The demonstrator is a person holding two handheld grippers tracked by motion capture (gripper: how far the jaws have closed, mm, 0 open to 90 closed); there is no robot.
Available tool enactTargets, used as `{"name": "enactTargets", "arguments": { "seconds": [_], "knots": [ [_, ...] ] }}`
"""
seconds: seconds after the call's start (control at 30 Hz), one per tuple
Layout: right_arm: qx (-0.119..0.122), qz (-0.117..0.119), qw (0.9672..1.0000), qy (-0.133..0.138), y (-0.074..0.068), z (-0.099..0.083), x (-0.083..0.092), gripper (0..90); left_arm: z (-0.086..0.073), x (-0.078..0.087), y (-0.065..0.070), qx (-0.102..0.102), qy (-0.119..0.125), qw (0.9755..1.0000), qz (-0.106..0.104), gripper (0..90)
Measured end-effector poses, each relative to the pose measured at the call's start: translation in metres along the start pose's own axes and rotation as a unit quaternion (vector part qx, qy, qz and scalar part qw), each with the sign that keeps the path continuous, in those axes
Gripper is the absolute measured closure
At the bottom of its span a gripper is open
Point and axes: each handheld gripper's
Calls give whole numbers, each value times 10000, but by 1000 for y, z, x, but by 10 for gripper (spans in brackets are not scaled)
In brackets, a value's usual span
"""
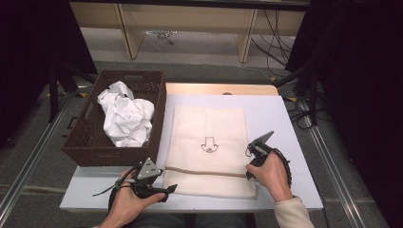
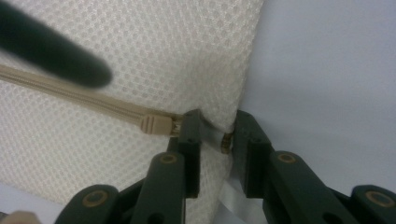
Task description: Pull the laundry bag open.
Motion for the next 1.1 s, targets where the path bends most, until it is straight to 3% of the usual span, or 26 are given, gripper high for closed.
{"name": "enactTargets", "arguments": {
  "seconds": [0.03,0.1,0.13,0.17,0.2,0.23,0.27,0.3,0.4,0.43,0.47,0.5,0.53,0.57,0.63,0.67,0.7,0.73,0.77,0.87,0.93,1.0,1.07,1.1],
  "knots": [
    [-115,0,9999,-26,-4,1,-1,799,0,-1,0,2,7,10000,-4,261],
    [102,-23,9999,-30,-3,2,-2,827,0,-1,2,101,-8,9999,-36,264],
    [95,-56,9999,-72,-5,3,-1,838,0,-1,2,101,-8,9999,-36,266],
    [-53,-66,9999,-123,-8,2,-2,841,1,-2,2,34,43,10000,-75,268],
    [280,-32,9995,-160,-4,4,-1,844,1,-2,1,-11,23,10000,-95,272],
    [214,-76,9996,-187,-6,3,-1,846,1,-2,3,73,58,9999,-106,277],
    [-77,-40,9996,-264,-10,2,1,847,1,-2,3,73,58,9999,-106,281],
    [306,-93,9995,-88,-5,2,-1,847,2,-4,2,-35,80,9997,-208,286],
    [124,-83,9997,-182,-10,2,4,849,3,-6,4,24,105,9995,-301,298],
    [104,-96,9998,-169,-12,2,6,849,5,-8,7,159,209,9990,-366,303],
    [502,-60,9987,-54,-7,2,7,849,6,-8,5,-6,151,9991,-389,306],
    [354,-109,9993,-37,-11,2,10,849,7,-9,6,25,243,9989,-402,310],
    [360,-95,9993,-83,-13,2,13,849,9,-9,6,-58,175,9989,-436,316],
    [322,-146,9993,-92,-16,2,17,848,10,-10,8,31,241,9983,-536,324],
    [493,-182,9986,-7,-18,2,22,848,12,-11,9,-44,262,9976,-637,334],
    [254,-164,9995,-44,-23,2,25,848,13,-11,8,-103,203,9976,-653,337],
    [358,-205,9991,19,-24,2,26,848,14,-13,11,1,357,9973,-640,339],
    [358,-205,9991,19,-24,2,26,848,14,-13,11,1,357,9973,-640,342],
    [288,-206,9994,31,-28,2,29,848,16,-14,10,-94,353,9968,-708,346],
    [538,-233,9983,1,-27,3,32,848,19,-16,9,-119,392,9964,-736,349],
    [411,-234,9989,42,-31,3,36,848,21,-18,11,-77,391,9966,-721,352],
    [337,-262,9991,41,-34,3,40,848,24,-20,10,-191,429,9959,-776,353],
    [471,-214,9987,8,-33,4,42,848,25,-20,12,-96,415,9958,-805,353],
    [483,-238,9985,84,-35,3,45,848,26,-21,11,-210,438,9953,-832,352]
  ]
}}
Point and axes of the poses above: each handheld gripper's, and its own axes: x roughly backward along the jaws, z roughly out of its top, y roughly to its right, and after that the axes turned 6 degrees about z, right-handed
